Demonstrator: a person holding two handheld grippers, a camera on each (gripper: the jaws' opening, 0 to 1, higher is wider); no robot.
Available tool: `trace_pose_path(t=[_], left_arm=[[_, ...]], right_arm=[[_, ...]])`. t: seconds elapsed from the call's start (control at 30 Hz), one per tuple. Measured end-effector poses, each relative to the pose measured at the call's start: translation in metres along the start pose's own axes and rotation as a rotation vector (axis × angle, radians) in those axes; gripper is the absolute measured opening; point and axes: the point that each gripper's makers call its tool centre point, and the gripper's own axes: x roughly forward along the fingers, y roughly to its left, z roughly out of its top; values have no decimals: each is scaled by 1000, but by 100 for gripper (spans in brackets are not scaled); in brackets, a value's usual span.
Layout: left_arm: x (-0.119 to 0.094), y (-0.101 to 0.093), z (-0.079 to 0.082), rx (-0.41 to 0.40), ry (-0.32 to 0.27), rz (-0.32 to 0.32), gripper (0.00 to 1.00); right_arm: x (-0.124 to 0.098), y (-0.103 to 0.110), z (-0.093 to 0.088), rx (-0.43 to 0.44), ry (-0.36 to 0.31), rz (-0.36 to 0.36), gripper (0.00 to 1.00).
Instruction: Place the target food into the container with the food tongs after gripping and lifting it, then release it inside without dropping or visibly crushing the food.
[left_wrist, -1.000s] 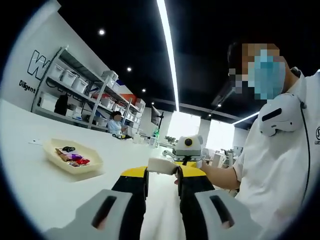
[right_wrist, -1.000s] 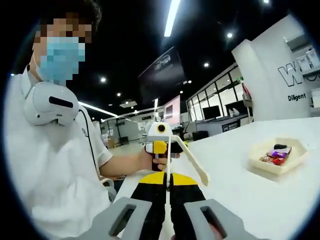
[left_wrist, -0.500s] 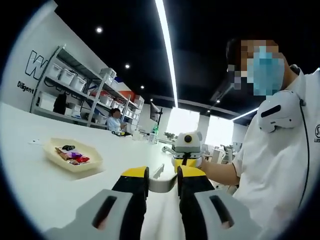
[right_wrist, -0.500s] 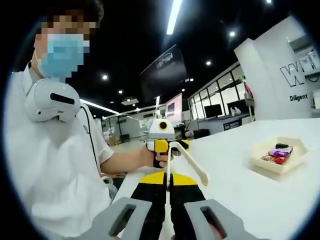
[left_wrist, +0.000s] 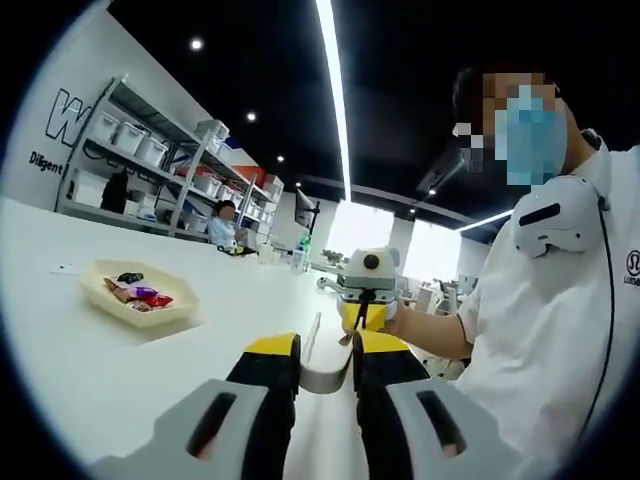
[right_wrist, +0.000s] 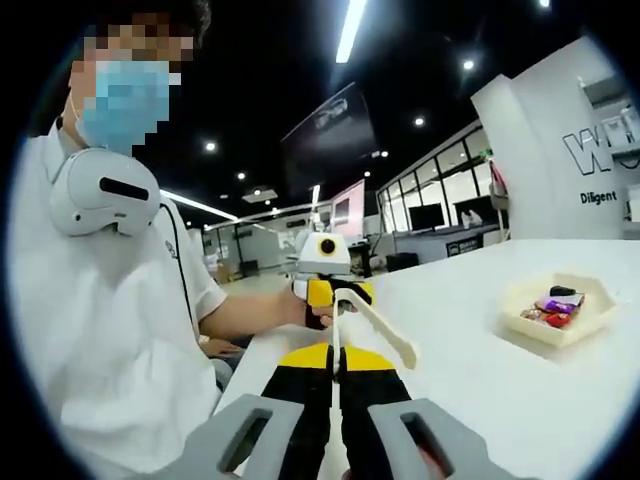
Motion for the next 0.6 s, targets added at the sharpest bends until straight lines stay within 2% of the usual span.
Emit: trace_pose_path(t=[0.27, 0.37, 0.4, 0.43, 0.5, 0.53, 0.6], left_arm=[[0, -4, -3, 22, 28, -19, 19], [0, -4, -3, 61, 34, -25, 20], [0, -4, -4, 71, 45, -25, 20], [0, -3, -12, 110, 92, -19, 20], [2, -4, -20, 121, 139, -14, 21], [2, -6, -24, 129, 154, -22, 20], [1, -7, -23, 110, 147, -30, 19]], right_arm=[[0, 1, -2, -4, 11, 9, 0], [0, 2, -2, 5, 7, 15, 0], [-1, 2, -2, 4, 5, 16, 0], [-1, 1, -1, 7, -2, 13, 0], [-2, 1, -2, 6, -2, 16, 0], [-2, 1, -3, 8, 0, 17, 0], [-2, 2, -4, 6, -2, 19, 0]])
